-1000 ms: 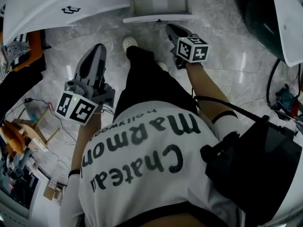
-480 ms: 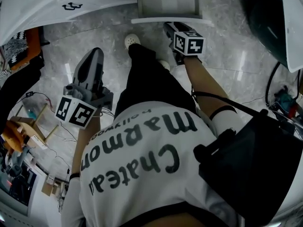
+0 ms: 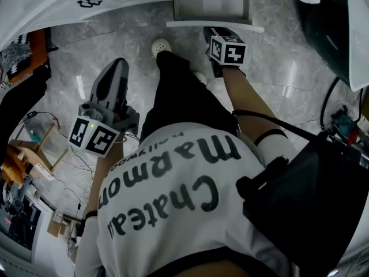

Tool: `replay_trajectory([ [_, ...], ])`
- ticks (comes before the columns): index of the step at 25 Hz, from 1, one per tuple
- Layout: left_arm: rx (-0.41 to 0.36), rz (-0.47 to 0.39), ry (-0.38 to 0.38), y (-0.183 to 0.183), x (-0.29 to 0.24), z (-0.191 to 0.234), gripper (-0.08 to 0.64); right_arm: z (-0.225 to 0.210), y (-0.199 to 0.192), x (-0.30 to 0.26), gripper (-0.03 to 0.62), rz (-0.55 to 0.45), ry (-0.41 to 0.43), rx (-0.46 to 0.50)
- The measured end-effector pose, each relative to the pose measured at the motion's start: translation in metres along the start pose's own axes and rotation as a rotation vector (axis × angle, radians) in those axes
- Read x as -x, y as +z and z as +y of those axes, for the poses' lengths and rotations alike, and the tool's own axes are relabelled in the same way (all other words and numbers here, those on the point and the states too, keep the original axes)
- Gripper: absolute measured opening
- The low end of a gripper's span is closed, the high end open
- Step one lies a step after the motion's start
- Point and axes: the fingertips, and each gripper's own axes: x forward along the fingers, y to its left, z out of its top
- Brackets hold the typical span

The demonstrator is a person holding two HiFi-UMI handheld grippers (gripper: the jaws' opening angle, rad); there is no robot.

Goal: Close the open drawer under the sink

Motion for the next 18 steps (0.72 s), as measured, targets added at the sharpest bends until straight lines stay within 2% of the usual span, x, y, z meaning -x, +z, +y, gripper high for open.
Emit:
replay_trajectory([
  [12, 0.010, 0.006, 0.011, -0.004, 0.000, 0.009, 0.009, 0.000, 0.007, -0.003, 0.140, -0.070, -0.054, 0.026],
  [18, 0.010, 0.010, 0.016, -0.007, -0.002, 0.012, 0.009, 0.000, 0.013, -0.015, 0.140, -0.055, -0.042, 0.014],
])
